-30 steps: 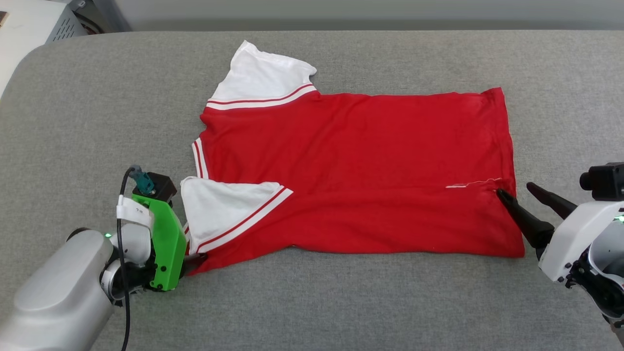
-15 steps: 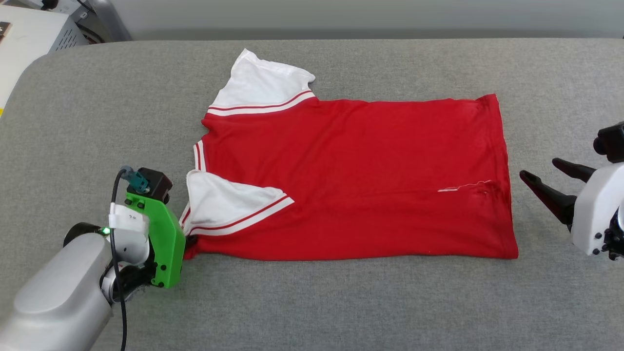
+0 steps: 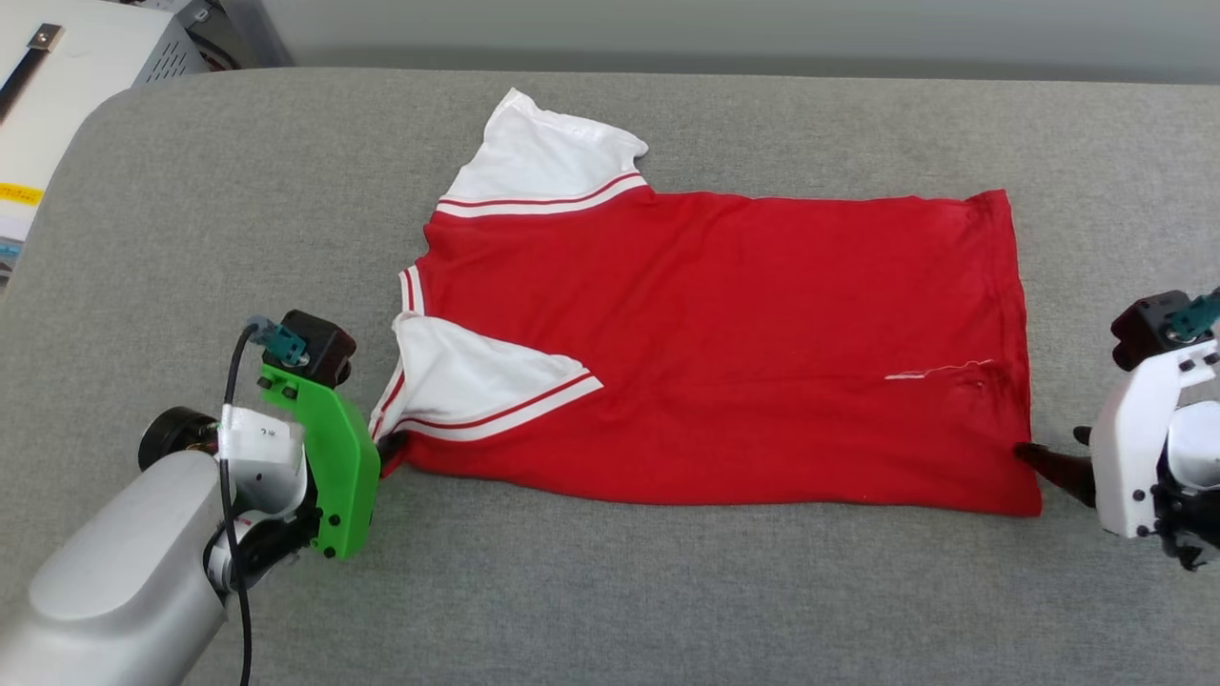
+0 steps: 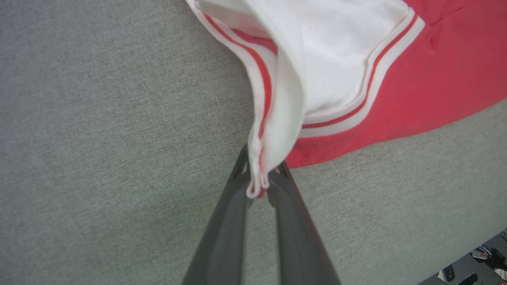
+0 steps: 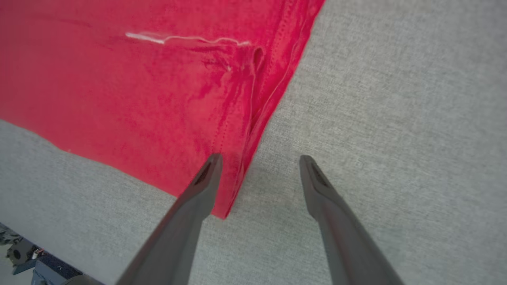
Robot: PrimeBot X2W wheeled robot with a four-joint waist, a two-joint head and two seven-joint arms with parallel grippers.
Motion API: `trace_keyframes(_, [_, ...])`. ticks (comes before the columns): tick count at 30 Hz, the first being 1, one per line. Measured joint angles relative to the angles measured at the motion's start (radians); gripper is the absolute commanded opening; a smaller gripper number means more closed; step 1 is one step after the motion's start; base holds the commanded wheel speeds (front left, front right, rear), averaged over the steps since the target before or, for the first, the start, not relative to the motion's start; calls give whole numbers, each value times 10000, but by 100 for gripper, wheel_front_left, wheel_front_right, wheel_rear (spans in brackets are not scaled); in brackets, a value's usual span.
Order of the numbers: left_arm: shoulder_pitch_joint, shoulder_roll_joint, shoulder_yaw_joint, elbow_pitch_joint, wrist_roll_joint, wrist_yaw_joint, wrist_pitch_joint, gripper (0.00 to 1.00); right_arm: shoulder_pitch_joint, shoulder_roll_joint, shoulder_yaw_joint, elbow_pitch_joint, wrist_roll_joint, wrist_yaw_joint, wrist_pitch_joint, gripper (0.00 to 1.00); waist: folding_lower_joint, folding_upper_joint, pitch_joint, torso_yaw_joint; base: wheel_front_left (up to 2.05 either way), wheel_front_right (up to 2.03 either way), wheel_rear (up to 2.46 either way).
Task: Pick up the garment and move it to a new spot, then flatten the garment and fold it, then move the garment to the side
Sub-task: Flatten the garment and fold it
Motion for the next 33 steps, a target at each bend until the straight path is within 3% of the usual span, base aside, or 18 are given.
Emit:
trace_keyframes(1, [10, 0, -8, -13, 38, 4, -29, 0, 0, 127, -2, 167, 4, 0, -81, 100, 0, 0, 21, 16, 0, 0, 0])
trace_keyframes(2, [89, -2, -27, -56, 96, 40, -150, 0, 5, 681, 130, 928, 0, 0, -420, 100, 0, 0, 150, 71, 0, 0, 0])
trace_keyframes(8, [204, -44, -81, 46, 113, 73, -314, 0, -20, 911, 637, 1751, -38, -13, -993, 100, 0, 0, 223, 140, 0, 0, 0])
trace_keyframes(9, [260, -52, -90, 77, 113, 73, -326, 0, -20, 955, 690, 1801, -38, -13, -1135, 50, 0, 0, 203, 138, 0, 0, 0])
trace_keyframes(10, [337, -56, -104, 113, 113, 73, -339, 0, -21, 963, 757, 1856, -38, -13, -1348, 14, 0, 0, 173, 127, 0, 0, 0])
trace_keyframes(11, [408, -56, -121, 159, 113, 75, -389, 0, -20, 961, 849, 1879, -38, -15, -1572, 0, 0, 0, 129, 114, 0, 0, 0])
trace_keyframes(17, [703, -38, -94, 232, 35, 113, -596, 0, -12, 834, 1246, 1653, 203, -12, -2625, 0, 0, 0, -296, 38, 0, 0, 0])
trace_keyframes(22, [1046, 213, 59, -180, -150, 217, -631, 0, 322, 178, 1154, 746, 533, -2, -3064, 0, 0, 1, -801, -26, 0, 0, 0])
trace_keyframes(23, [1328, 527, 117, -704, -416, 328, -579, 0, 732, -236, 928, 58, 662, -2, -3127, 0, 0, 0, -1034, -72, 0, 0, 0])
trace_keyframes(26, [1695, 865, 144, -1369, -537, 525, -479, 0, 1332, -552, 617, -593, 711, 0, -3124, 0, 0, 0, -1169, -139, 0, 0, 0])
trace_keyframes(33, [2710, 1266, 52, -2608, -694, 1122, -311, 0, 2953, -644, -493, -1490, 761, 0, -2803, 0, 0, 0, -1095, -250, 0, 0, 0])
